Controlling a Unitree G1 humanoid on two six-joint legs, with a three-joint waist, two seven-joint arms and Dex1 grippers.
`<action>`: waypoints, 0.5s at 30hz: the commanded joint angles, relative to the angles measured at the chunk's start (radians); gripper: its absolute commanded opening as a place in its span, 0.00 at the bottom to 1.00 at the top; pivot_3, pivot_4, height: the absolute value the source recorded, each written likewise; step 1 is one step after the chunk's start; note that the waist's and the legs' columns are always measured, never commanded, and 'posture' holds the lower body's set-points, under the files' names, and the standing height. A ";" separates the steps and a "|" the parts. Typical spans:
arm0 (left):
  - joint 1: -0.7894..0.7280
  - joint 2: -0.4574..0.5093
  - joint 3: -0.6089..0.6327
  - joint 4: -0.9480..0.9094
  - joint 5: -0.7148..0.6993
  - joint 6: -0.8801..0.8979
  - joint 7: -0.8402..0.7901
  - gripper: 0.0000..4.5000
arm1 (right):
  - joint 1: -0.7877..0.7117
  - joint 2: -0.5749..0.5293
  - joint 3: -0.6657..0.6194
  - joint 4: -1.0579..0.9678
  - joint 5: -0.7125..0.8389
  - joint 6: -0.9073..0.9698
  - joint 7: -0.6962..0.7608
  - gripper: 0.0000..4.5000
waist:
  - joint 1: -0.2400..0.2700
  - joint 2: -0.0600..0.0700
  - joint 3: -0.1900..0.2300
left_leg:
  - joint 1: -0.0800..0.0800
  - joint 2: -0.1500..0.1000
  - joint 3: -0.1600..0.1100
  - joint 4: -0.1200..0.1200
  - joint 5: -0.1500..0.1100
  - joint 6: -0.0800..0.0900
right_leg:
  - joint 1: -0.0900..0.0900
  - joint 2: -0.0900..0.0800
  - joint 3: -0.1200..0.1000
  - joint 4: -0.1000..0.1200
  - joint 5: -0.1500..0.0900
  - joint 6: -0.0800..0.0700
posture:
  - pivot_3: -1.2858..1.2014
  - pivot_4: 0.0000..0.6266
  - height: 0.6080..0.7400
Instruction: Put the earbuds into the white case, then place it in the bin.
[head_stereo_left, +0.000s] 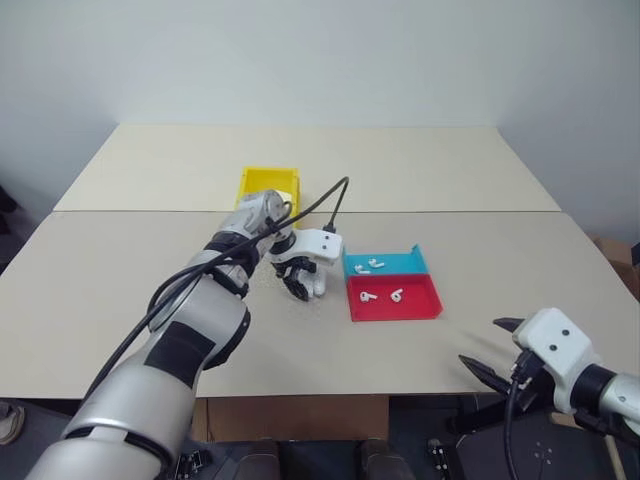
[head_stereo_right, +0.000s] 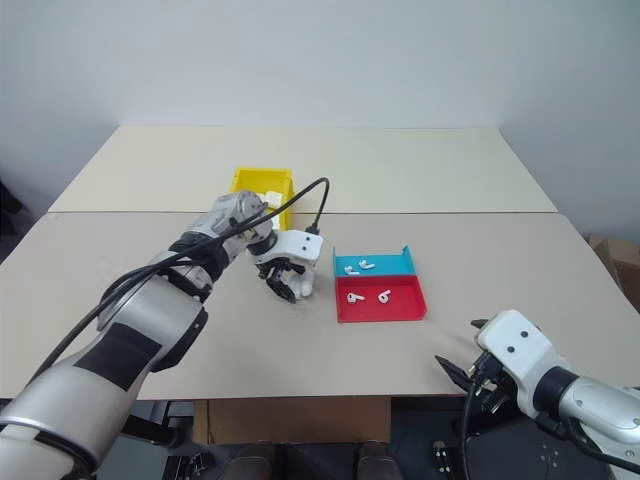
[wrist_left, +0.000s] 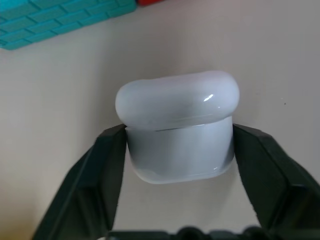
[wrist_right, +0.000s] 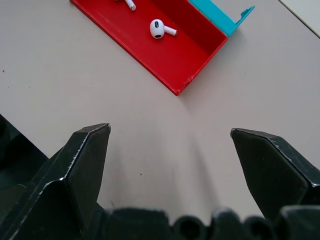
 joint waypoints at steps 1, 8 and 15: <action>-0.014 -0.001 0.010 -0.001 0.010 -0.001 0.011 0.63 | -0.003 -0.012 -0.016 -0.026 -0.010 0.002 0.001 1.00 | 0.000 0.000 0.000 | 0.000 0.000 0.000 0.000 0.000 0.000 | 0.000 0.000 0.000 0.000 0.000 0.000 | 0.52 0.24 1.00; -0.004 0.021 0.007 -0.014 0.022 -0.035 0.026 0.63 | -0.010 -0.023 -0.015 -0.016 -0.014 -0.002 0.007 1.00 | 0.000 0.000 0.000 | 0.001 0.000 0.000 0.000 0.000 0.000 | 0.001 0.000 0.000 0.000 0.000 0.000 | 0.52 0.24 1.00; 0.002 0.172 0.166 -0.100 -0.125 -0.166 -0.013 0.63 | -0.020 -0.031 -0.067 -0.038 0.007 0.005 0.025 1.00 | -0.013 0.000 0.000 | 0.001 0.000 0.000 0.000 0.000 0.000 | 0.000 0.000 0.000 0.001 0.000 0.000 | 0.52 0.24 1.00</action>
